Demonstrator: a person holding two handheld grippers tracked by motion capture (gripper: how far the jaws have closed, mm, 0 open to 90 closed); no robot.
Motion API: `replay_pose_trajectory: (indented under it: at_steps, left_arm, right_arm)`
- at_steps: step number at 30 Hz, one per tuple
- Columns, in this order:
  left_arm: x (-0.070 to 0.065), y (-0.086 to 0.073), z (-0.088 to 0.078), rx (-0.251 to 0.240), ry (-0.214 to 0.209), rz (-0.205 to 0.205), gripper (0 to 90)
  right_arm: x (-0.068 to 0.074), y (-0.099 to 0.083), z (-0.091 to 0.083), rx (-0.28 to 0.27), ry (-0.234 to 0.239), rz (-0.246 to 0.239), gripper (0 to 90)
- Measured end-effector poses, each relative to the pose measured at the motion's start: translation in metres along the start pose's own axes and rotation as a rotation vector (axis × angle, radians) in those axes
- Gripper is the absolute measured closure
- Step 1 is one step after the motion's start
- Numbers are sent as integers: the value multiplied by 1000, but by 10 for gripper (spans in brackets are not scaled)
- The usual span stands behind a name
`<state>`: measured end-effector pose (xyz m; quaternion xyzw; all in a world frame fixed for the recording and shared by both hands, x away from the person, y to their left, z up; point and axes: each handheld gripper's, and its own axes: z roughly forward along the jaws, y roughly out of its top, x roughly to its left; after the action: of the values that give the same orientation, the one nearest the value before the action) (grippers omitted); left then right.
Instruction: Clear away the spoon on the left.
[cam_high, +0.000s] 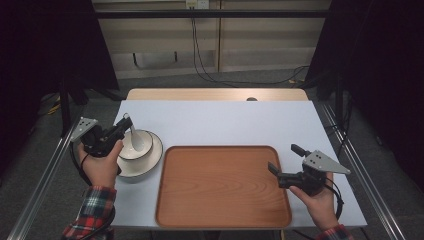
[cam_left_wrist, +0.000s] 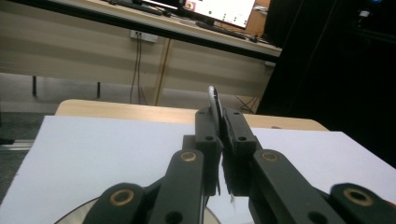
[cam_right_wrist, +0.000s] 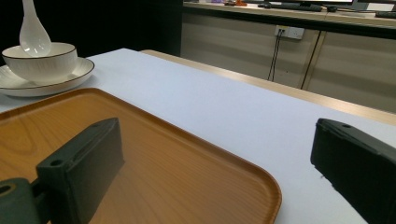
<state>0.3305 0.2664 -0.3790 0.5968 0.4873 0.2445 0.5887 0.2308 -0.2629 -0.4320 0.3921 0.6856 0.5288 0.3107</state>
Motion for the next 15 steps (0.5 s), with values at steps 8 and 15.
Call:
replay_pose_trajectory:
  at_steps: [8, 15]
  left_arm:
    - [-14, 8, -2, -2, -57, 25, 860]
    - [-25, 10, -2, 5, -110, 26, 860]
  right_arm:
    - [0, 0, 0, -5, 18, 0, 16]
    - [0, 0, 1, -8, 28, 1, 6]
